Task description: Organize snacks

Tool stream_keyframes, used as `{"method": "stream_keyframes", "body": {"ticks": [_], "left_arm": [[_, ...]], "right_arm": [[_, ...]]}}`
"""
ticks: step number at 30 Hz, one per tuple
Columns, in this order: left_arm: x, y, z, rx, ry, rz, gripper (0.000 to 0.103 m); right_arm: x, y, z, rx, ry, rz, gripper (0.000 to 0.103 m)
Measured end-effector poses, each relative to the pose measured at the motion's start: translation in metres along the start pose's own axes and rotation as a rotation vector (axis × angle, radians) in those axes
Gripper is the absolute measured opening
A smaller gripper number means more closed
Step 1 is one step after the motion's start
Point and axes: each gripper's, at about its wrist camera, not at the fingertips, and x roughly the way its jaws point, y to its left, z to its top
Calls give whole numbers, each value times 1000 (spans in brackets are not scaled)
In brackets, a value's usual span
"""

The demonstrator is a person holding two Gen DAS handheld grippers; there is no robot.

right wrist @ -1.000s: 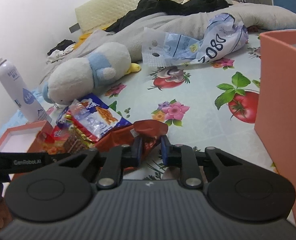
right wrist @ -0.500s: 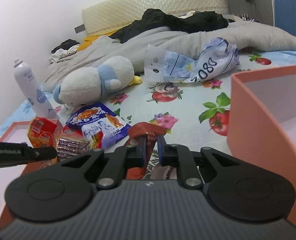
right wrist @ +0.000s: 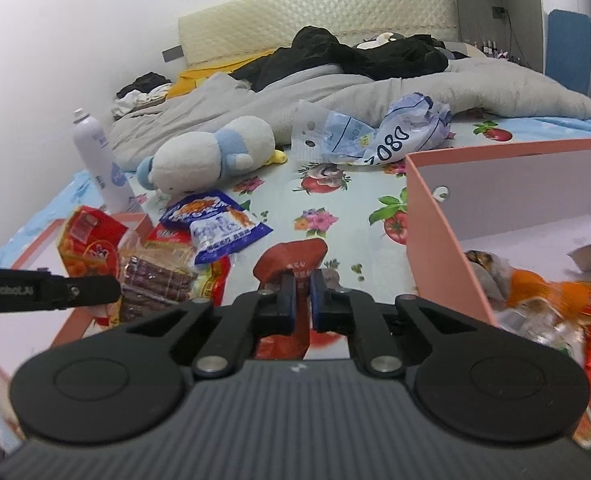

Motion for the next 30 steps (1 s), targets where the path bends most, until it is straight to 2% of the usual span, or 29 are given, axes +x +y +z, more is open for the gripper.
{"method": "stream_keyframes", "body": {"ticks": [7,15,20,22,28,30], "left_arm": [[-35,-12,-24,32,6,-1,5],[-66,-16,-44,26,-7,-5,5],[-63,-16,-60,44,35,-1,5],[-57,-13,-69,38,59,11,5],[-39,4,-91,20,140,44,5],[-36,12,-96,0,159,52,6]], "right_arm": [[-38,3,-8,-35,5,4,10],[-71,-2,-17,-29,6,5,10],[-63,-1,-43,-19,107,44,10],[-56,1,-51,-31,128,50,11],[-36,-7,-63,41,173,40,16],[-32,-8,-66,51,187,30,25]]}}
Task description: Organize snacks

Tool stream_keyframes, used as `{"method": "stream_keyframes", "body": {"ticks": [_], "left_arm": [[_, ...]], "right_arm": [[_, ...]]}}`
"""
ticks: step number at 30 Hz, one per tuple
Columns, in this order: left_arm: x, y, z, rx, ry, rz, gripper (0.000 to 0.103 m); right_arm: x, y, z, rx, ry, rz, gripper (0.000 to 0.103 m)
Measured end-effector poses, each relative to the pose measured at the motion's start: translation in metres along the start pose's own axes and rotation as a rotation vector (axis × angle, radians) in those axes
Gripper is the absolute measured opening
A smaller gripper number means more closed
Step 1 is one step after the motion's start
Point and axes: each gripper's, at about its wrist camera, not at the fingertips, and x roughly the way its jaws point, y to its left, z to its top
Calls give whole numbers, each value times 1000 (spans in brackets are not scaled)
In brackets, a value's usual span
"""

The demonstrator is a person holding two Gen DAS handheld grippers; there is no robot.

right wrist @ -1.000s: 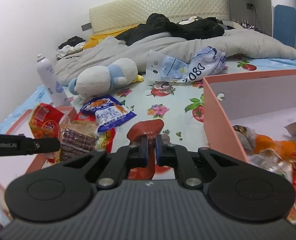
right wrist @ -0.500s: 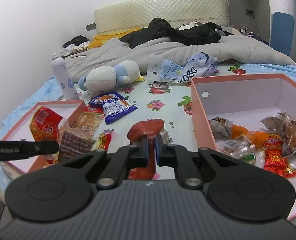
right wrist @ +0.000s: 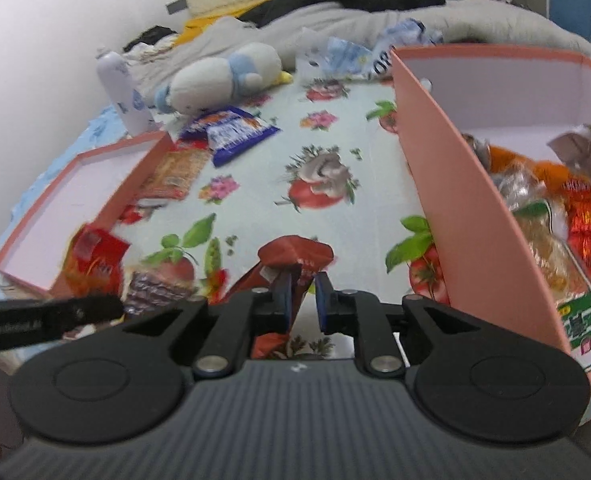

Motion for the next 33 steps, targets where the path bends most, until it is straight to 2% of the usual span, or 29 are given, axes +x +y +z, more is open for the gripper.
{"method": "stream_keyframes", "body": {"ticks": [1,3,4,6,8,9,10,12,16,20,24,27,33], "left_arm": [[2,3,-2,1,10,0,7],[4,8,-5,4,29,9,20],[4,11,-6,0,36,18,26],[2,19,-9,-16,40,24,56],[-3,24,-11,-25,36,38,68],[-5,26,-12,-25,34,43,70],[-8,28,-12,-26,33,47,71],[-12,34,-11,-29,28,45,83],[-15,35,-8,-17,15,23,86],[-3,28,-3,6,25,11,89],[15,18,2,22,59,-3,91],[25,11,6,31,63,-1,91],[44,0,17,25,68,21,91]], "right_arm": [[1,-1,-1,9,3,5,30],[3,-2,-5,31,8,18,53],[4,-3,-5,39,11,19,58],[6,-2,-6,59,16,27,68],[11,-1,-7,91,29,45,75],[13,1,-8,102,34,39,80],[15,3,-9,109,38,23,80],[20,9,-11,109,47,-13,80],[34,15,-17,121,76,-59,80],[39,18,-17,58,67,-102,79],[35,15,-16,42,68,-90,63],[30,11,-16,30,68,-83,56],[22,8,-18,-3,68,-74,53]]}}
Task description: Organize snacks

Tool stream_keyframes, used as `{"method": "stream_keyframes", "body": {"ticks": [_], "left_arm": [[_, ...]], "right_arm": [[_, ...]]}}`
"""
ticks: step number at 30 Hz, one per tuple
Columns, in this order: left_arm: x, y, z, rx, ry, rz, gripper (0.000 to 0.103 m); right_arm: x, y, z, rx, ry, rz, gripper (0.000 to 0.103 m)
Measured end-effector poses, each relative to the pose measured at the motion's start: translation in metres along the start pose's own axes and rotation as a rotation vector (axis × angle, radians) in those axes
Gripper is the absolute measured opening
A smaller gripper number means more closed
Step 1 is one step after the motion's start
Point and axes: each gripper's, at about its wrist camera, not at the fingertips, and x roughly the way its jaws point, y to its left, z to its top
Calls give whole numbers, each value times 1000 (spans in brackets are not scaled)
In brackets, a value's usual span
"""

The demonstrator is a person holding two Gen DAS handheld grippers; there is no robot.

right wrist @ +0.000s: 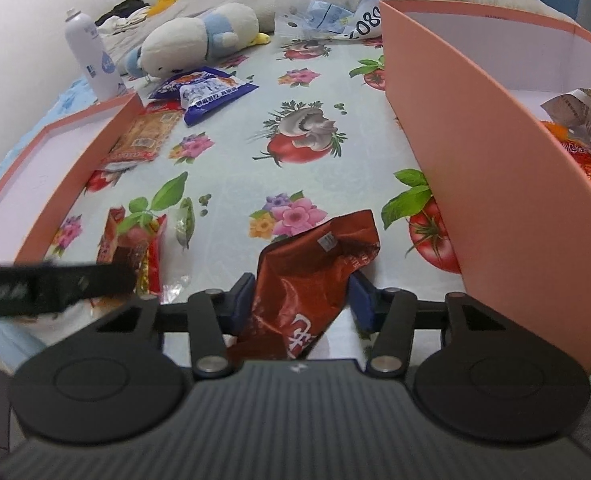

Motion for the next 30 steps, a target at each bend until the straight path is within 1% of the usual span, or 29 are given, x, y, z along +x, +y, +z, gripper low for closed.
{"method": "stream_keyframes", "body": {"ticks": [5,9,13,15,16,18,19,21,24,25,30], "left_arm": [[17,-7,5,12,-5,34,91],[28,-15,6,71,-9,88,91],[40,-18,4,103,13,123,91],[44,-14,4,91,14,118,90],[45,-14,3,98,8,123,87],[46,-18,3,139,5,153,80],[46,-18,3,147,4,151,78],[45,-19,4,155,0,145,69],[43,-20,6,152,1,133,61],[42,-20,6,150,0,125,59],[33,-24,4,154,-13,110,59]], "right_arm": [[-2,-4,-1,-6,-5,3,53],[-4,-2,-3,-36,-17,2,53],[-3,-5,-3,-29,-15,14,53],[-4,-6,-4,-24,-13,17,53],[-4,-6,-4,-23,-13,18,53],[-6,-6,-4,-30,-17,17,53],[-6,-7,-4,-31,-18,16,53],[-7,-8,-3,-27,-21,19,53],[-11,-11,-1,-19,-30,23,53],[-13,-12,0,-20,-36,25,53],[-25,-14,1,-11,-52,35,53]]}}
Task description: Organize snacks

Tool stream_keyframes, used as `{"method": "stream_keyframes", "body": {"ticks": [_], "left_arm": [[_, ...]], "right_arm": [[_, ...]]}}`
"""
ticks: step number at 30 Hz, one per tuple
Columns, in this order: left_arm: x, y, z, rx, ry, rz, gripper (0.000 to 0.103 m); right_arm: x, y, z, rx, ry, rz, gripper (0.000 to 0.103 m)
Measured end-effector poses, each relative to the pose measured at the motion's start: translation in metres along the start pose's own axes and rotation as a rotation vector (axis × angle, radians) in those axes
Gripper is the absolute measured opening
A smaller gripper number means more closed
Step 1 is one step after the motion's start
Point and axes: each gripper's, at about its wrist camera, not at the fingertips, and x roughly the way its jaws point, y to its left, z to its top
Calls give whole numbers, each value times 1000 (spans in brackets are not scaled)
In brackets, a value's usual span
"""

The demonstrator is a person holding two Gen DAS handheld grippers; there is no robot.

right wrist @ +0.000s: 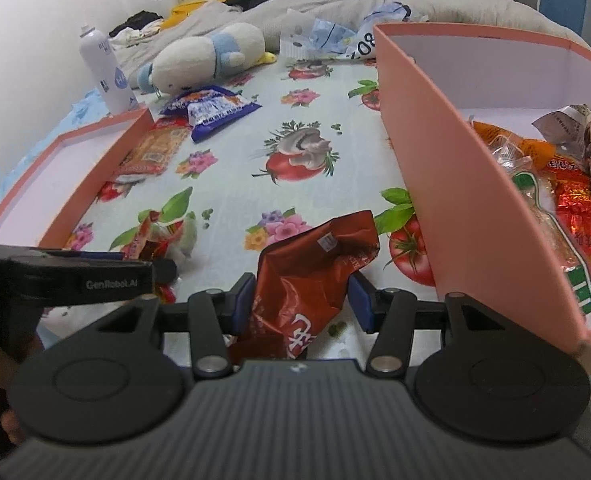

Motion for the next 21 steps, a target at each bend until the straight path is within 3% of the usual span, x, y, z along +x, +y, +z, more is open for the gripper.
{"method": "stream_keyframes", "body": {"ticks": [8,21], "left_arm": [[-39,-4,7,-40,-43,-62,59],[-132,-12,28,-65,-178,-183,59]], "right_arm": [[-28,3,-4,-27,-13,31,53],[-98,8,24,-24,-144,55,53]]}}
